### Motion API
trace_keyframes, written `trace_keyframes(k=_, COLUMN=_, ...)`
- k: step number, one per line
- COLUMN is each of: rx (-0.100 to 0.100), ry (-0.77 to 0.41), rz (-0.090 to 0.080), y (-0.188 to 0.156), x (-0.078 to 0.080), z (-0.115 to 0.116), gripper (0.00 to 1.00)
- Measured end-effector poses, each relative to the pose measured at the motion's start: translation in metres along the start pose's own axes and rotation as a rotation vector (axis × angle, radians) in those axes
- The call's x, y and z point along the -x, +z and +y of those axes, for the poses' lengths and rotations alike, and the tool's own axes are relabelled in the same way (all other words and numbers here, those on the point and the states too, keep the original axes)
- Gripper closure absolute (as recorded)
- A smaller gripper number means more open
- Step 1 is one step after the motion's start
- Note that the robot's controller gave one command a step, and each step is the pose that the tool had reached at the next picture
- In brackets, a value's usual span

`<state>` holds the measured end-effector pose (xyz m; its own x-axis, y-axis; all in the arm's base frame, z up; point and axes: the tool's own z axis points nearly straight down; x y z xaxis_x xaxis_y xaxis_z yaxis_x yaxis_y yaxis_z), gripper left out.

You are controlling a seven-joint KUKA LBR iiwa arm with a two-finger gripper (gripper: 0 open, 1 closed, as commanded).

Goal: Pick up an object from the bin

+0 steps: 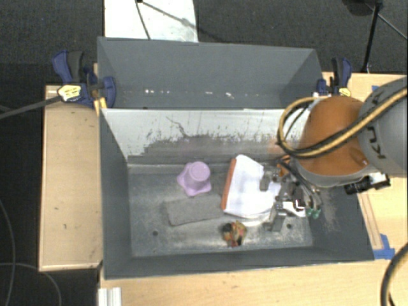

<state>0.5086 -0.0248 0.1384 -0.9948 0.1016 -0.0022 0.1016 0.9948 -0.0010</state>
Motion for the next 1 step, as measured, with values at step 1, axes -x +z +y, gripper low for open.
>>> trace_keyframes(k=1, rx=0.003, ry=0.078, rz=0.000, y=0.0244, x=-0.0109, z=0.0202, gripper=0.00)
